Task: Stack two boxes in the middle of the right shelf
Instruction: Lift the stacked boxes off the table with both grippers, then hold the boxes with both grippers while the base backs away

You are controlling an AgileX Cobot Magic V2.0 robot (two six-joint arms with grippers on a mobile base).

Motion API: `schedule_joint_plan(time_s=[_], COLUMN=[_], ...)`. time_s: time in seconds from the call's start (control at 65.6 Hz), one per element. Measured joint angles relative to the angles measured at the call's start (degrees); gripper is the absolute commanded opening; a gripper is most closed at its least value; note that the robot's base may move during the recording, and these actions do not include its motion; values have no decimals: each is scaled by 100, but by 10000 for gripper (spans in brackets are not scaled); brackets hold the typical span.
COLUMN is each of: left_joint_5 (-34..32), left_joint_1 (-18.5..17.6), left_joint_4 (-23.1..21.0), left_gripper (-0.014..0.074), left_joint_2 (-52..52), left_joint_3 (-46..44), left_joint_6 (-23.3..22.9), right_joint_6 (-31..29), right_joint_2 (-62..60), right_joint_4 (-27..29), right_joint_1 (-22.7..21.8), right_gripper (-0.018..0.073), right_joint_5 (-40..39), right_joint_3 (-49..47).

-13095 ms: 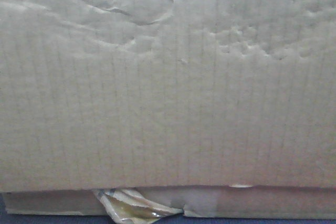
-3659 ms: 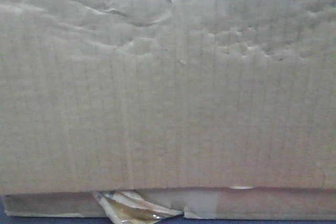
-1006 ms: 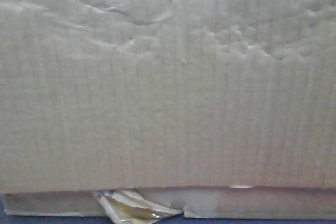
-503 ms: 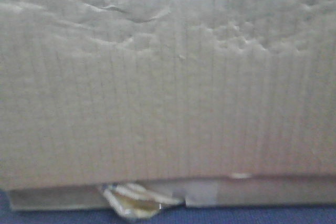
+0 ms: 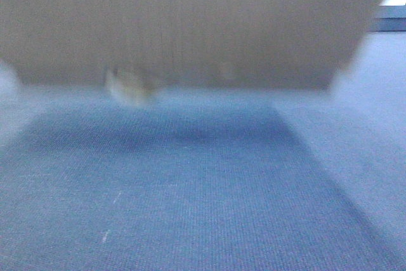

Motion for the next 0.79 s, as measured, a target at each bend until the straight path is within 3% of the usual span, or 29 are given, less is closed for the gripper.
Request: schedule_joint_plan(time_s=[0.274,0.793], left_joint_5=[-713,-801], left_joint_1=[0,0], left_joint_4=[753,799], left_gripper=[-111,-111], left_joint_2=[0,0], left_joint_3=[-748,-856], left_joint_6=[0,104], right_joint_6=[18,31], right_joint_2=[0,0], right_joint_4=[-533,-612], right_joint_1=[0,0], right_gripper=[-151,-151], right_joint_5=[-732,-758], right_joint_3=[-710,-884])
